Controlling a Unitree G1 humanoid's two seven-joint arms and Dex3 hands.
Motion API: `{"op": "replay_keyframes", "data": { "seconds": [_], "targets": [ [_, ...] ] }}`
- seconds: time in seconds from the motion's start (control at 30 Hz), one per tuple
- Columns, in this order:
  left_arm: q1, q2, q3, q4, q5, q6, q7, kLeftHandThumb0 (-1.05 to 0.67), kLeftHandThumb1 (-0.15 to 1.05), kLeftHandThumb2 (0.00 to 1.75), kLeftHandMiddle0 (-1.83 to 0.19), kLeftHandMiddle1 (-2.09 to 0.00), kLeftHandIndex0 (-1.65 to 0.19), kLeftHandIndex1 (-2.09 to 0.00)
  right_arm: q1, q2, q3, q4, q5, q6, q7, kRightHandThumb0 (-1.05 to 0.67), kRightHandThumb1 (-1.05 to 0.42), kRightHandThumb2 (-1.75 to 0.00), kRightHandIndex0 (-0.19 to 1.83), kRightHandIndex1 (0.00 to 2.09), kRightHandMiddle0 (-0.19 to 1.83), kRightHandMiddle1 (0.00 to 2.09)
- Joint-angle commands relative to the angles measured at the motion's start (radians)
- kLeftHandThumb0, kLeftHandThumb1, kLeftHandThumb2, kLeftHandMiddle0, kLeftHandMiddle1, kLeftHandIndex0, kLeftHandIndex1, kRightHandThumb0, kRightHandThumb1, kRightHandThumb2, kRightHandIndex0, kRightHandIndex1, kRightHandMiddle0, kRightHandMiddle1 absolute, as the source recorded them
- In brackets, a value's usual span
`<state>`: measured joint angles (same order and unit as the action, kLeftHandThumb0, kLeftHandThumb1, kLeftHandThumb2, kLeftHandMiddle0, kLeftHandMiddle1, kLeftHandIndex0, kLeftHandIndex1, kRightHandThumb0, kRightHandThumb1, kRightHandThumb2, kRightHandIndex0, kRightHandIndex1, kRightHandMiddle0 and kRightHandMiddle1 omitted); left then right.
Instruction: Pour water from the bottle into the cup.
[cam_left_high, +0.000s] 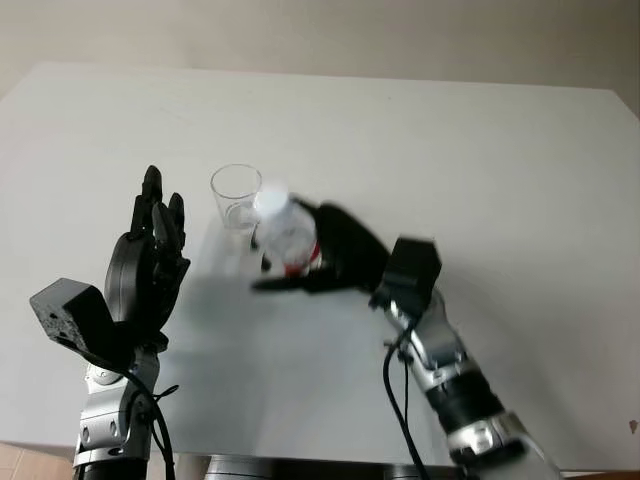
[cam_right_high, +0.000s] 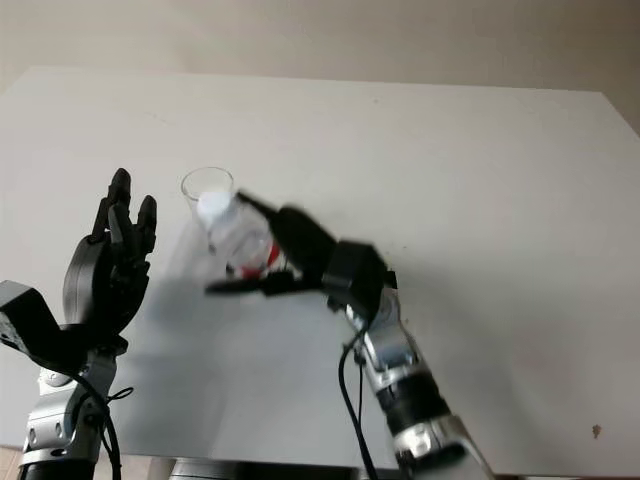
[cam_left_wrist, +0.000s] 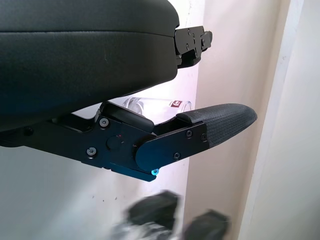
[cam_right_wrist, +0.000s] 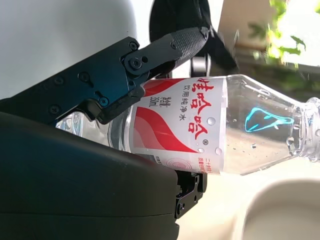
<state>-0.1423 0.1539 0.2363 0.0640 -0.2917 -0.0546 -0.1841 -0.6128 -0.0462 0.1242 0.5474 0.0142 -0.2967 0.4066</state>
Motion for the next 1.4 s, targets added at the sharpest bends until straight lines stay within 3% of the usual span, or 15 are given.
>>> {"op": "replay_keyframes", "data": {
  "seconds": [0.0,0.13,0.27,0.4,0.67,0.9,1.03,1.2,1.37],
  "targets": [
    [-0.018,0.002,0.003,0.006,0.0,-0.01,-0.004,-0.79,1.05,0.73,0.07,-0.06,0.12,-0.06,-0.074,-0.012,-0.038,0.067,0.009,-0.024,-0.025,-0.21,-1.05,-0.33,1.62,2.09,1.72,2.09],
    [-0.018,0.005,0.005,0.012,0.001,-0.013,-0.008,-0.79,1.05,0.73,0.07,-0.06,0.12,-0.06,-0.19,-0.039,-0.087,0.214,0.005,-0.048,-0.063,-0.18,-1.05,-0.34,1.3,2.09,1.34,2.09],
    [-0.017,0.004,0.005,0.015,0.003,-0.015,-0.008,-0.79,1.05,0.73,0.07,-0.05,0.12,-0.05,-0.338,-0.084,-0.103,0.388,-0.044,-0.079,-0.138,-0.18,-1.05,-0.31,1.2,2.09,1.15,2.09],
    [-0.015,0.002,0.004,0.011,0.006,-0.014,-0.003,-0.79,1.05,0.74,0.07,-0.05,0.12,-0.05,-0.456,-0.12,-0.082,0.522,-0.12,-0.093,-0.228,-0.19,-1.04,-0.29,1.19,2.09,1.13,2.09],
    [-0.008,-0.003,0.003,0.007,0.004,-0.02,-0.003,-0.79,1.05,0.74,0.07,-0.05,0.12,-0.05,-0.629,-0.164,0.013,0.668,-0.301,0.026,-0.378,-0.18,-1.0,-0.25,1.05,2.09,1.13,2.09],
    [-0.002,-0.005,-0.003,0.003,0.017,-0.016,0.01,-0.79,1.05,0.75,0.06,-0.06,0.12,-0.05,-0.722,-0.161,0.084,0.728,-0.409,0.134,-0.47,-0.14,-0.99,-0.22,1.0,2.09,1.08,2.09],
    [-0.002,-0.012,-0.005,0.009,0.015,-0.022,0.008,-0.79,1.05,0.75,0.06,-0.06,0.12,-0.05,-0.76,-0.142,0.147,0.749,-0.483,0.161,-0.527,-0.16,-0.99,-0.23,1.09,2.09,1.09,2.09],
    [-0.001,-0.021,-0.006,0.01,0.018,-0.021,0.013,-0.79,1.05,0.75,0.06,-0.06,0.12,-0.06,-0.786,-0.113,0.197,0.76,-0.54,0.169,-0.578,-0.17,-0.98,-0.27,1.15,2.09,1.06,2.09],
    [-0.002,-0.028,-0.008,0.013,0.026,-0.026,0.021,-0.8,1.05,0.75,0.05,-0.06,0.11,-0.06,-0.799,-0.092,0.262,0.767,-0.611,0.158,-0.638,-0.18,-0.82,-0.53,1.19,2.09,1.06,2.09]
  ]
}}
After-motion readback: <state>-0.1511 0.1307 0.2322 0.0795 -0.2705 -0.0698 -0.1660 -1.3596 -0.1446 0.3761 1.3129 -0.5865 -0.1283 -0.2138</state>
